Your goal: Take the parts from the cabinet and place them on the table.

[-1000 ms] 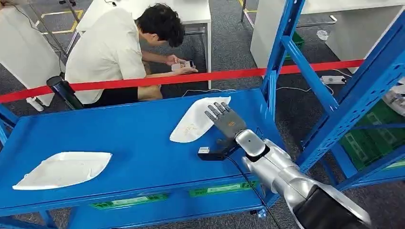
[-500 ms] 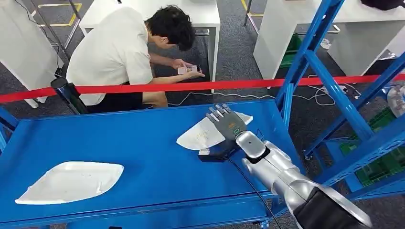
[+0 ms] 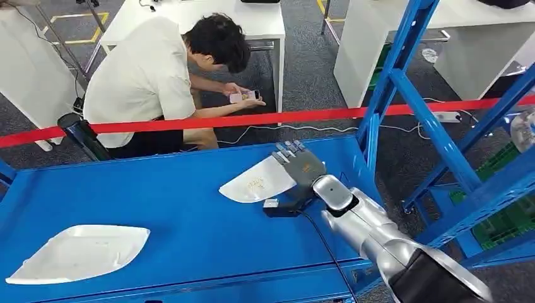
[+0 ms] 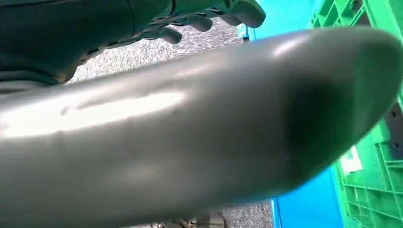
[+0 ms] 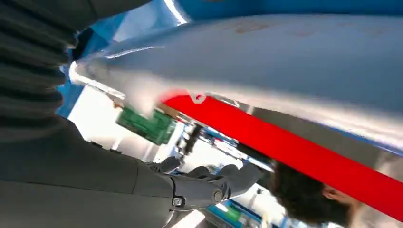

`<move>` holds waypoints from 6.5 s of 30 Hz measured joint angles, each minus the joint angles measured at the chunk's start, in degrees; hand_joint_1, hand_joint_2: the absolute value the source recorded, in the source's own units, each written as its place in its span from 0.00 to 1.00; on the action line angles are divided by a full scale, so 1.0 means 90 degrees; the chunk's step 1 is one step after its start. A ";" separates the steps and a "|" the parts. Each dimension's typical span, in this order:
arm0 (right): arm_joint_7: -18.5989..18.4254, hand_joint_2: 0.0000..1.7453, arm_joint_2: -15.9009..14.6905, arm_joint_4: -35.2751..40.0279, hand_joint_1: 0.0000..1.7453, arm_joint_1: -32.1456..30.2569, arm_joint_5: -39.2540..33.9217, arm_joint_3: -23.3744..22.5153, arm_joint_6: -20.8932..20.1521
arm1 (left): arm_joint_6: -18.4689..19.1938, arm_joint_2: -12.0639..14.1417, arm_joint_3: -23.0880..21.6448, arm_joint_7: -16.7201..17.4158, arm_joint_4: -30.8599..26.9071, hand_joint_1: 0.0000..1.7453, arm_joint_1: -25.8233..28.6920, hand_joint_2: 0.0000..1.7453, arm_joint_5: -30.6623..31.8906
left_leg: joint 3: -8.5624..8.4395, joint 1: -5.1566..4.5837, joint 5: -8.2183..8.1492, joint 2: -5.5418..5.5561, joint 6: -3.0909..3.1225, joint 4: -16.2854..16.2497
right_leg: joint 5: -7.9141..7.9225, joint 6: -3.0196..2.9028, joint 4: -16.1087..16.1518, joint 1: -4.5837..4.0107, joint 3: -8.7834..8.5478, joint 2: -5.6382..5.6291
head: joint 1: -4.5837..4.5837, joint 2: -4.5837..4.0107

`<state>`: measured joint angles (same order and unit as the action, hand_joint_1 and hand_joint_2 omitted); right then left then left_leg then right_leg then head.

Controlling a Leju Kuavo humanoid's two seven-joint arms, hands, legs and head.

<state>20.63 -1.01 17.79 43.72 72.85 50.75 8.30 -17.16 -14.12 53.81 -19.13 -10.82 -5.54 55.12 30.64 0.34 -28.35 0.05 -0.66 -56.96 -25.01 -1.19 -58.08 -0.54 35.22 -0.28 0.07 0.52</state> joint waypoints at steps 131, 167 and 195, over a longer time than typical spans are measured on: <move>0.0149 1.00 0.0906 0.2846 1.00 -0.0318 -0.1154 -0.1290 0.0717 | 0.0231 0.0338 -0.0029 0.0226 -0.0029 0.00 -0.0322 1.00 0.0342 | -0.0112 0.0112 -0.0324 -0.0012 -0.0262 -0.0188 | 0.0221 0.0073 -0.0279 0.0167 0.0453 -0.0039 | -0.0114 0.0000; 0.0156 1.00 0.1401 0.2720 1.00 -0.0089 -0.1185 -0.1178 0.0763 | 0.0163 0.0357 -0.0143 0.0260 -0.0022 0.00 -0.0280 1.00 0.0211 | 0.0012 0.0071 -0.0067 -0.0003 0.0042 -0.0158 | 0.0012 0.0171 -0.0355 0.0125 0.0601 0.0065 | -0.0052 0.0000; -0.0070 1.00 0.0957 0.2688 1.00 -0.0636 -0.0984 -0.1513 0.1217 | 0.0306 0.0384 -0.0194 0.0284 -0.0024 0.00 -0.0283 1.00 0.0549 | -0.0075 0.0103 -0.0266 0.0014 -0.0185 -0.0295 | 0.0356 0.0138 -0.0106 0.0120 0.0394 0.0085 | -0.0056 0.0000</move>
<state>20.00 7.61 41.99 38.00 64.00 37.13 19.26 -14.40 -10.67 52.06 -16.57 -11.04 -8.08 60.06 29.96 1.26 -30.74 0.18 -2.33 -59.62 -21.81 0.05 -59.03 0.55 38.77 0.48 -0.44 0.52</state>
